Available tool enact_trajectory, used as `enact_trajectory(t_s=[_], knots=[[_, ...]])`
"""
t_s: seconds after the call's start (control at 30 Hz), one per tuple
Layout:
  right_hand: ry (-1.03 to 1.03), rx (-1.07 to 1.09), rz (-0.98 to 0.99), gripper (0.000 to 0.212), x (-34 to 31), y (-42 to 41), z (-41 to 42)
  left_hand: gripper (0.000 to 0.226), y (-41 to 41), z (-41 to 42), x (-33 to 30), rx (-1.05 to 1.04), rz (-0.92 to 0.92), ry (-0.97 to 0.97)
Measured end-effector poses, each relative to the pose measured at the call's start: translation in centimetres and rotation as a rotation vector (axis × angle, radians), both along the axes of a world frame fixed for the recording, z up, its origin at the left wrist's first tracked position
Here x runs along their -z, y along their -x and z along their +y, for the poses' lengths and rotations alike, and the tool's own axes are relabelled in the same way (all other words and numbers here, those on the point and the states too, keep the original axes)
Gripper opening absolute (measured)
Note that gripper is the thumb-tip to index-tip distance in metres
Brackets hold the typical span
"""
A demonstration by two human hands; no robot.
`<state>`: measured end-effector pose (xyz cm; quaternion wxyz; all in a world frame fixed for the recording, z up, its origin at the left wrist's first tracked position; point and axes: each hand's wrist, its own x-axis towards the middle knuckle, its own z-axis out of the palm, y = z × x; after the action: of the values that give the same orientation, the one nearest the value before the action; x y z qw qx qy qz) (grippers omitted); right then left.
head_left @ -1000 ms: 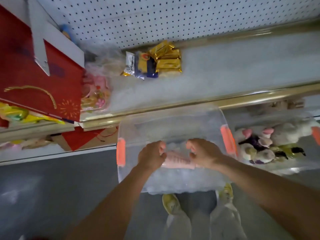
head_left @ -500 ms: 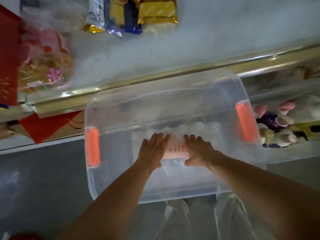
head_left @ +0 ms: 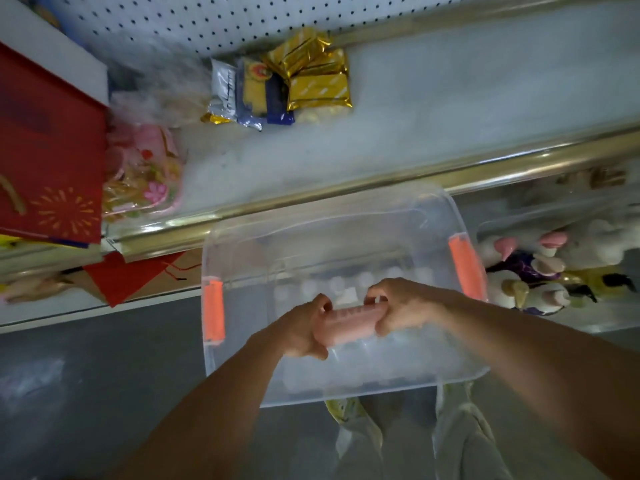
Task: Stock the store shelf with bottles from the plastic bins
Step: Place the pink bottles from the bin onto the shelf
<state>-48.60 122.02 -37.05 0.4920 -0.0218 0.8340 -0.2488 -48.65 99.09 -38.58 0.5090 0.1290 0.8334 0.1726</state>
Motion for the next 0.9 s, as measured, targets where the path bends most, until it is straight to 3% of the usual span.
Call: enact_trajectory(t_s=[0.2, 0.37, 0.53, 0.7, 0.9], knots=[[0.066, -0.032, -0.094, 0.032, -8.2, 2.7, 1.7, 0.076, 0.5, -0.7, -6.7, -0.206, -0.137, -0.018], [0.208, 0.251, -0.137, 0.025, -14.4, 4.2, 2.9, 0.078, 0.0, -0.7, -12.5, -0.362, -0.197, -0.082], [0.355, 0.441, -0.054, 0.024, -19.9, 5.1, 4.6, 0.062, -0.8, 0.2, -17.6, -0.689, -0.326, -0.428], [0.646, 0.644, -0.004, 0.057, -24.8, 5.1, 6.5, 0.065, -1.3, 2.4, -22.0, -0.856, -0.427, -0.745], [0.757, 0.506, 0.091, 0.050, -31.5, 4.9, 7.0, 0.064, -1.7, 5.8, -26.8, -0.987, -0.466, -0.930]])
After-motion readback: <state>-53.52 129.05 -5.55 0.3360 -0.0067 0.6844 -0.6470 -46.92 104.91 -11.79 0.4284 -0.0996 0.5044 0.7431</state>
